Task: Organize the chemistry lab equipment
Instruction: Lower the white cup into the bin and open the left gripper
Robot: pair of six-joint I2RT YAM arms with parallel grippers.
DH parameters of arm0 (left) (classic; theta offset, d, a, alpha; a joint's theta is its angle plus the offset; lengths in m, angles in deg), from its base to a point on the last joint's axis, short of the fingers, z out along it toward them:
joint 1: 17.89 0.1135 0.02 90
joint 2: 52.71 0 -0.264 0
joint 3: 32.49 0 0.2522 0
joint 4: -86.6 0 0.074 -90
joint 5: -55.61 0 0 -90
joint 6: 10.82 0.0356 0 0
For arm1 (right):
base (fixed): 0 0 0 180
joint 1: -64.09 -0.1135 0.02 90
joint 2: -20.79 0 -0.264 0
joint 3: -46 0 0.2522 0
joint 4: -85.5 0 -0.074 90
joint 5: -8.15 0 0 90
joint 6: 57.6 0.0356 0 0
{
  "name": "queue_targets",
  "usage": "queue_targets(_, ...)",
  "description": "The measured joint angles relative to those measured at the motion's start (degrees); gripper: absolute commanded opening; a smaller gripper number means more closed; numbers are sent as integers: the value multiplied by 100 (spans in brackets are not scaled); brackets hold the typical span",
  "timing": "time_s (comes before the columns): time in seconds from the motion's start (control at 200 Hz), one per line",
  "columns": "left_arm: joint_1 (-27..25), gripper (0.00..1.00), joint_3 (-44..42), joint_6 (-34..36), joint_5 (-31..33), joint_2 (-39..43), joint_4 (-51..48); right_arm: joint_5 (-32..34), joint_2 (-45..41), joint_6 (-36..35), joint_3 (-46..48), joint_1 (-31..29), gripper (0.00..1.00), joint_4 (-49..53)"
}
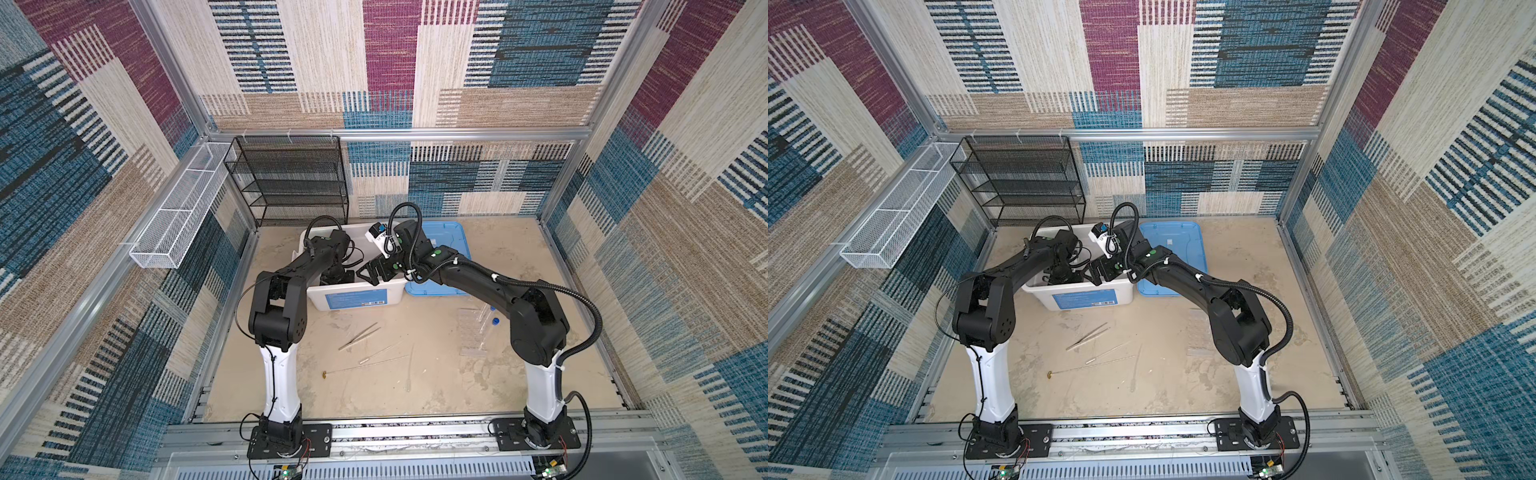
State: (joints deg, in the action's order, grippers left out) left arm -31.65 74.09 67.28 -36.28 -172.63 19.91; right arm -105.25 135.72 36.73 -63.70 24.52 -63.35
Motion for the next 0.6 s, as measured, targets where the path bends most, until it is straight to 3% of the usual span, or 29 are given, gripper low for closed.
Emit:
queue_targets(0.215,-4,54,-105,-37,-98,-81,160,0,7,0,20,0,98,-7)
queue_targets(0.451,-11,55,-111,-37,-105,-87,195,0,7,15,48,0,98,-37)
queue_targets(0.601,-13,67,-111,-37,-127,-2,186,4,-11,17,48,0,98,-35)
